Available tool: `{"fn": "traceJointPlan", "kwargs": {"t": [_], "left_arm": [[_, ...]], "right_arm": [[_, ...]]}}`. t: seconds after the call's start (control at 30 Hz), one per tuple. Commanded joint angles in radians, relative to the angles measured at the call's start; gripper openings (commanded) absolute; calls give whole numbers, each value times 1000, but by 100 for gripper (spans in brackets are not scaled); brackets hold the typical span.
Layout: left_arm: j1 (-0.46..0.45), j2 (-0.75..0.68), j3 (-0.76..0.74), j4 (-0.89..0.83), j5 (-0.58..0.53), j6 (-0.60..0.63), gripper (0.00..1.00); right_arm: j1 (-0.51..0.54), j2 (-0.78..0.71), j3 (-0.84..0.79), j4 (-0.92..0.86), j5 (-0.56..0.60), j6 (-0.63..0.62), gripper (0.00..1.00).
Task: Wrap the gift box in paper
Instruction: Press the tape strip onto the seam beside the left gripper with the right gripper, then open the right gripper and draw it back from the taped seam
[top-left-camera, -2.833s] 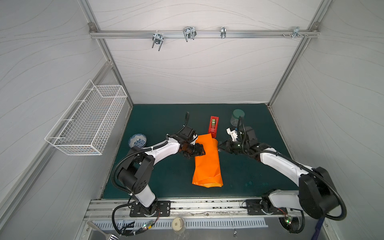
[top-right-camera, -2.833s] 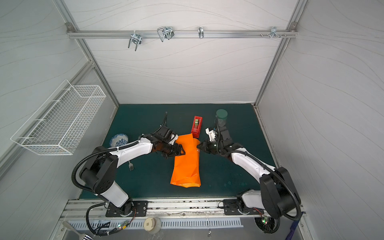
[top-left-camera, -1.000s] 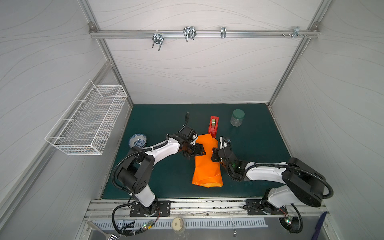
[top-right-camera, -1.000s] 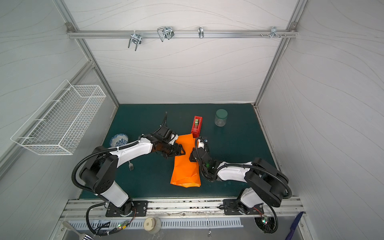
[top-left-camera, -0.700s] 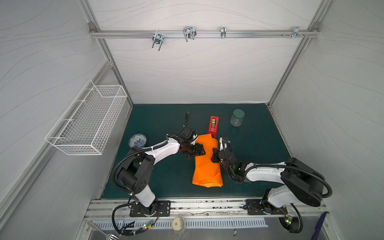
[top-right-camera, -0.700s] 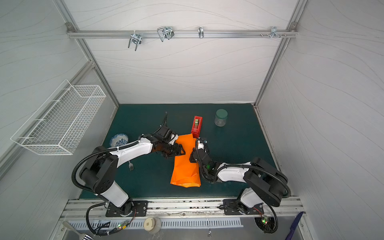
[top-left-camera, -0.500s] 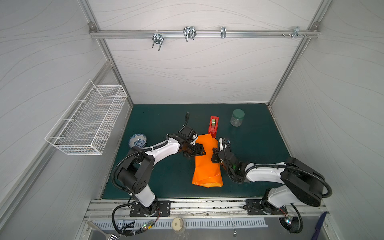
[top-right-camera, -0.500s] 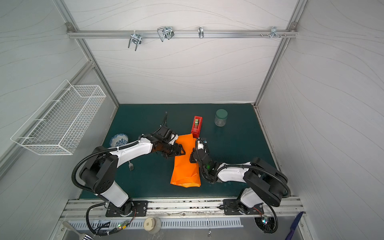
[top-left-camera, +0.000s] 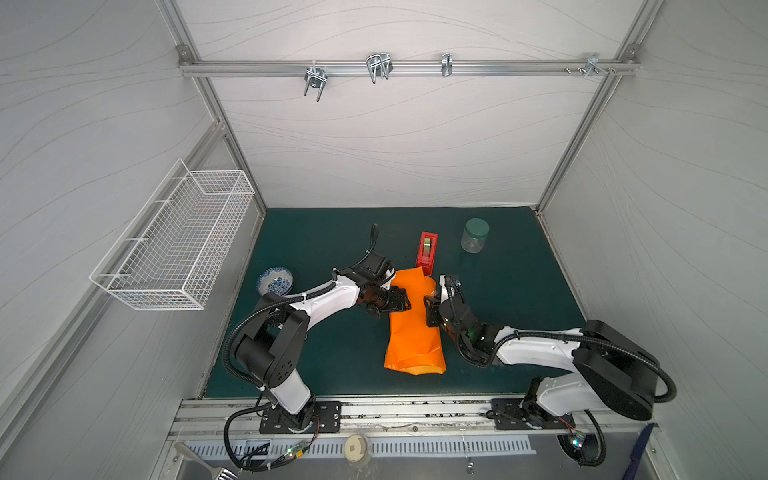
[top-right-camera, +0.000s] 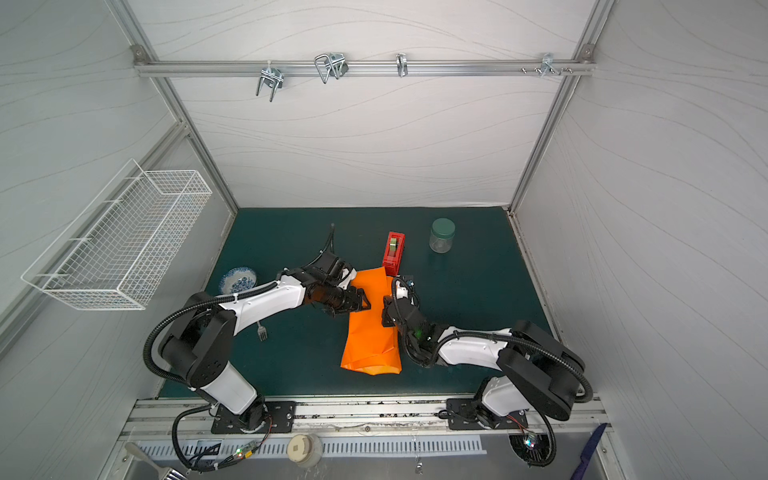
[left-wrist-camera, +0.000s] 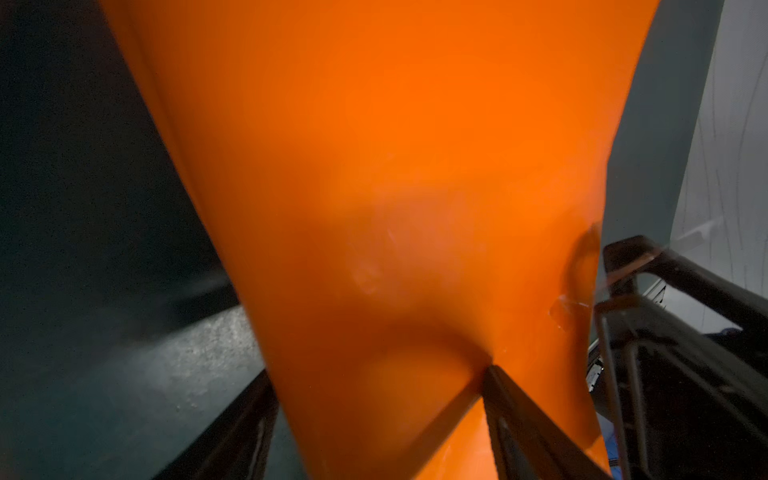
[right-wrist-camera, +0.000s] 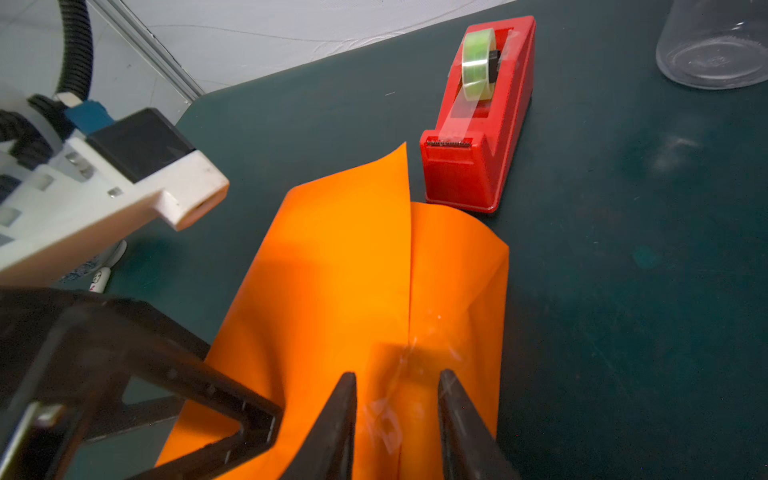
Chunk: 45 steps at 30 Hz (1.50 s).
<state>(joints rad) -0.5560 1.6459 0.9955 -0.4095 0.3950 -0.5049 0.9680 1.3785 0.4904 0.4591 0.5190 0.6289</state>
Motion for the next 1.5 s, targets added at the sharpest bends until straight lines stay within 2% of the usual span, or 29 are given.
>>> {"fn": "traceJointPlan", "kwargs": {"t": [0.0,0.23,0.33,0.47,0.63,0.77,0.93,1.2,1.47], "left_arm": [[-9,74,-47,-74,-100,14,78],[-9,78,-46,-72,-99,13,78],[-9,80,-46,-72,-99,14,78],[-10,78,-46,-74,-100,13,78],[-9,77,-46,-74,-101,14,78],[-10,75,-45,-76,-100,14,78],[-9,77,-45,-76,-100,14,78],[-9,77,-46,-76,-100,14,78],[-9,79,-46,-74,-99,14,78]], "right_arm": [[-30,-63,-16,-65,-4,0,42],[-91,-190,-39,-169,-47,1,53],[-103,-254,-28,-247,-72,-46,53],[-93,-265,73,-461,-129,-115,51],[-49,-197,212,-650,-143,-186,42],[-28,-93,329,-769,-153,-210,32],[-23,28,436,-846,-177,-225,22],[-27,150,535,-880,-206,-248,19],[-58,199,547,-890,-229,-244,19]]}}
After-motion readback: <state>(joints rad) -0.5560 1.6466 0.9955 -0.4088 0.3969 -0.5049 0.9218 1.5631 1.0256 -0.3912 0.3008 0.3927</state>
